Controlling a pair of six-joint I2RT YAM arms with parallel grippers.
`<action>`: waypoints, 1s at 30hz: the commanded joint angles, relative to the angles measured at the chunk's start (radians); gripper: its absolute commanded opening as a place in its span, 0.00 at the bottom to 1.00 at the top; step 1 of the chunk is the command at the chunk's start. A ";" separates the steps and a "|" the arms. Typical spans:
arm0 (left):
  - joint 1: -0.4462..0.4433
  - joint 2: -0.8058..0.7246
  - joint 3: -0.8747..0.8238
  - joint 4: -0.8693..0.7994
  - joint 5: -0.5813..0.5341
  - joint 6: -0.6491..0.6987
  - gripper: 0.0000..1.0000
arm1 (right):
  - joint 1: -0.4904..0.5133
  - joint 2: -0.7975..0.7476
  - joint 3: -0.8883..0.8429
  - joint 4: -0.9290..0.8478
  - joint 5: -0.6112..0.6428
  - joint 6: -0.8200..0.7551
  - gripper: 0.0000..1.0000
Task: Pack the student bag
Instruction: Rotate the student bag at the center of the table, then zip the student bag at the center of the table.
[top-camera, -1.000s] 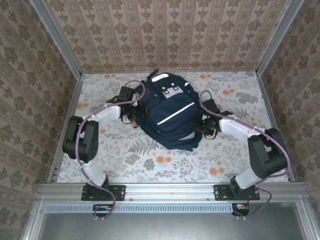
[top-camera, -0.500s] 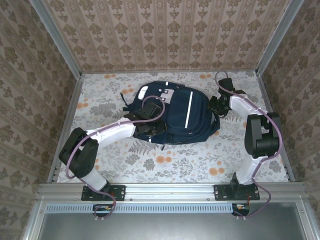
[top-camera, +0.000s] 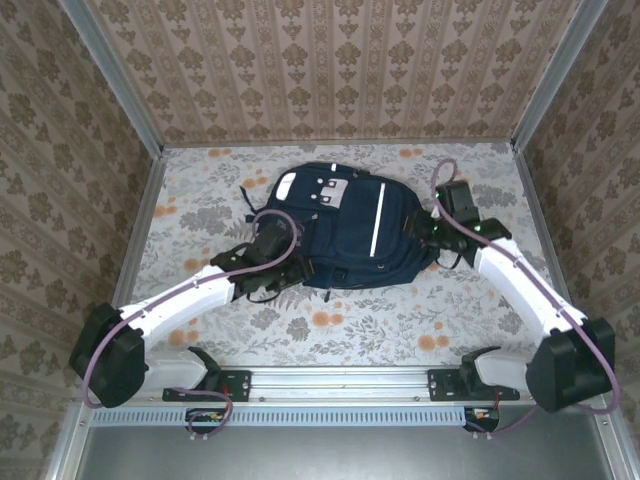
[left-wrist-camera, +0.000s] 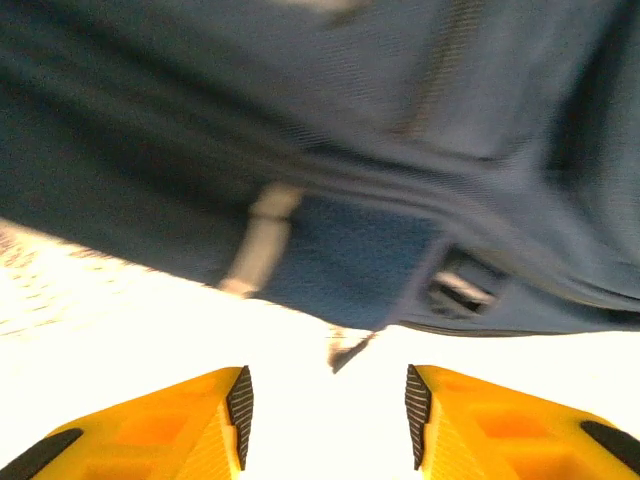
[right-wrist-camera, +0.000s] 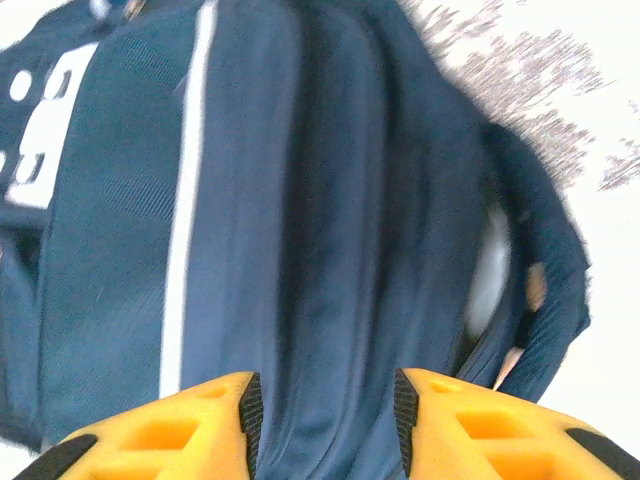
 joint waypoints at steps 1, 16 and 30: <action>0.045 -0.002 -0.055 0.100 0.051 -0.044 0.48 | 0.149 -0.044 -0.058 0.012 0.115 0.073 0.42; 0.307 -0.204 -0.036 -0.112 0.095 0.144 0.88 | 0.740 0.368 0.057 0.013 0.413 0.447 0.41; 0.425 -0.372 -0.063 -0.243 0.185 0.197 1.00 | 0.827 0.679 0.297 -0.153 0.496 0.643 0.39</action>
